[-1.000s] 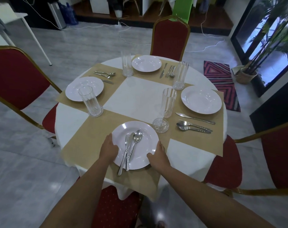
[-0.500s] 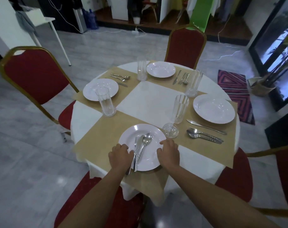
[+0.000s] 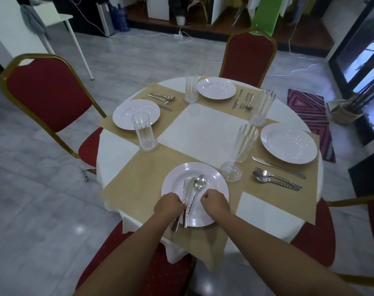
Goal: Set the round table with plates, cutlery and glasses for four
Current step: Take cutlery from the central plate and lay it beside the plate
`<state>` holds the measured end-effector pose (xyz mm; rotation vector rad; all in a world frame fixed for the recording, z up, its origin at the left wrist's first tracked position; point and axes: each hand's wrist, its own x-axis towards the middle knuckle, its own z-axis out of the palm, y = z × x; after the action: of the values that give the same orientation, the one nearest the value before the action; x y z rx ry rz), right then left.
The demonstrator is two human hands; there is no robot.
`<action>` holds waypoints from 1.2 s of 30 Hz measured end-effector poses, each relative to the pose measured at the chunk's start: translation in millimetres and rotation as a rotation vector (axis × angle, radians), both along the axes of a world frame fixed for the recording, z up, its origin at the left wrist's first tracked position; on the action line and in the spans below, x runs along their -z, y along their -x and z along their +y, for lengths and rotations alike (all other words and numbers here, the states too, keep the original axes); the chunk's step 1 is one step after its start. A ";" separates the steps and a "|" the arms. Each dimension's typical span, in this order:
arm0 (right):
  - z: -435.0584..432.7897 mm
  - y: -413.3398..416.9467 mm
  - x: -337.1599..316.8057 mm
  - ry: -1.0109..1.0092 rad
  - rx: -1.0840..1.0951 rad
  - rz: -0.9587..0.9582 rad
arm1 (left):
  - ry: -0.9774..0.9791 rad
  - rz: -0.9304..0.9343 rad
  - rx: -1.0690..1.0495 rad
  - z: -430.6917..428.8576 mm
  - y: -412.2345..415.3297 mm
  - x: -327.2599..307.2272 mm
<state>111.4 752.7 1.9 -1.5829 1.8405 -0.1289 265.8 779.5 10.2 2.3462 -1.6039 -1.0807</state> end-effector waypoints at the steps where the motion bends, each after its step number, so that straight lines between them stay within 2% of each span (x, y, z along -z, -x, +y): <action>1: -1.2 -1.1 0.0 -0.010 0.003 -0.017 | -0.008 0.022 -0.003 -1.0 -1.9 -0.3; 8: -18.2 -21.4 -3.8 -0.106 0.039 -0.102 | 0.021 0.112 0.016 -2.2 -18.4 6.1; 14: -32.7 -37.5 -0.8 -0.124 0.068 -0.082 | 0.086 0.132 -0.008 1.7 -26.0 11.0; 19: -31.1 -44.4 -0.6 -0.199 -0.032 -0.021 | 0.143 0.132 -0.074 3.1 -29.3 13.5; 26: -28.2 -54.7 0.4 -0.202 -0.047 0.029 | 0.104 0.122 -0.098 -4.1 -24.9 5.0; 30: -27.1 -56.4 -1.9 -0.211 -0.067 0.063 | 0.080 0.180 -0.147 -7.3 -25.3 8.6; 36: -30.3 -42.7 -7.4 -0.260 -0.102 -0.046 | 0.062 0.243 -0.199 -11.2 -28.2 16.0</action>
<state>154.1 722.4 9.3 -1.4745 1.6625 0.1150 294.0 768.3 -5.8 2.1808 -1.2735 -1.1984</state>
